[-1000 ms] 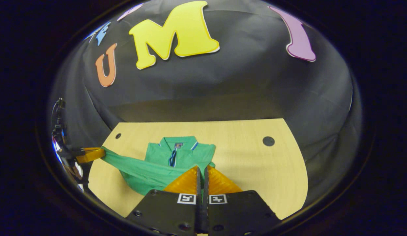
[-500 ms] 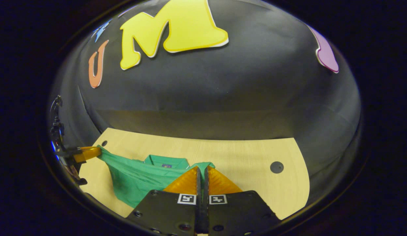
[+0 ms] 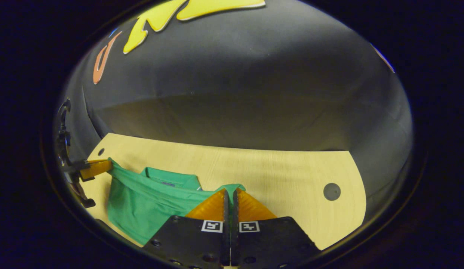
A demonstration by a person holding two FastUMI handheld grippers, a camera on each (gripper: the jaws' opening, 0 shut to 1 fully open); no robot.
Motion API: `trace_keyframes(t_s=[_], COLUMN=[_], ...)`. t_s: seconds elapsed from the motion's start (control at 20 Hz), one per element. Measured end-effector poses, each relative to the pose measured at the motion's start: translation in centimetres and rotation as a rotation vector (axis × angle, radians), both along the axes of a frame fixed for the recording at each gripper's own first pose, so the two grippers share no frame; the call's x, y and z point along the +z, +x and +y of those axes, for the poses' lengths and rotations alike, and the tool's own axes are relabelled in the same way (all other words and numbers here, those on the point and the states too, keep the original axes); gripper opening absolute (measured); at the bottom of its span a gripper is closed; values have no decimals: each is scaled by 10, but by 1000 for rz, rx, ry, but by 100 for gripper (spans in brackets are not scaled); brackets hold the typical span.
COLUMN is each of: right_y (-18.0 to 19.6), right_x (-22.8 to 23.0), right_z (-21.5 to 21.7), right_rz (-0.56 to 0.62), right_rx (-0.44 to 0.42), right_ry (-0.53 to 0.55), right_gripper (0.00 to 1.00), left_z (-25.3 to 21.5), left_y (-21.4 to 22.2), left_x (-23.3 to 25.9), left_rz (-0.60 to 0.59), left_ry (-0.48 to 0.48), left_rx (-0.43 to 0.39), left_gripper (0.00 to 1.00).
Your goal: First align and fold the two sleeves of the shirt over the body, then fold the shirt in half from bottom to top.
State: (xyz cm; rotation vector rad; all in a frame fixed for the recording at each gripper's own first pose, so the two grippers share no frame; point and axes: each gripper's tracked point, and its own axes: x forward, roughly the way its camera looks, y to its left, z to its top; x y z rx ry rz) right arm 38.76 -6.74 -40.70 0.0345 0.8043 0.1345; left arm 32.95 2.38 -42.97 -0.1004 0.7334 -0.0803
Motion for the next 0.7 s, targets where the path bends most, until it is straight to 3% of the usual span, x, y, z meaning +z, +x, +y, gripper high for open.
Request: trace_keyframes(t_s=[0.1, 0.2, 0.25, 0.35, 0.45, 0.7], right_y=[-2, -8, -13, -24, -34, -63], right_x=[-13, -21, -21, -17, -8, 48], right_z=[1, 2, 1, 3, 0, -2], right_rz=[10, 15, 14, 0, -28, -132], right_rx=[2, 4, 4, -8, -23, -49], right_ry=[-23, -30, -37, -30, -43, -76], right_gripper=[5, 7, 16, 55, 95, 97], left_z=[0, -1, 4, 14, 16, 28], left_y=[-1, -7, -9, -11, -12, -23], left_x=[-10, -16, -19, -15, -4, 60], left_rz=[19, 45, 52, 47, 36, -63], left_ry=[8, 1, 8, 32, 27, 32], left_rx=[13, 25, 37, 75, 107, 157], left_gripper=[17, 36, 57, 100, 100, 100])
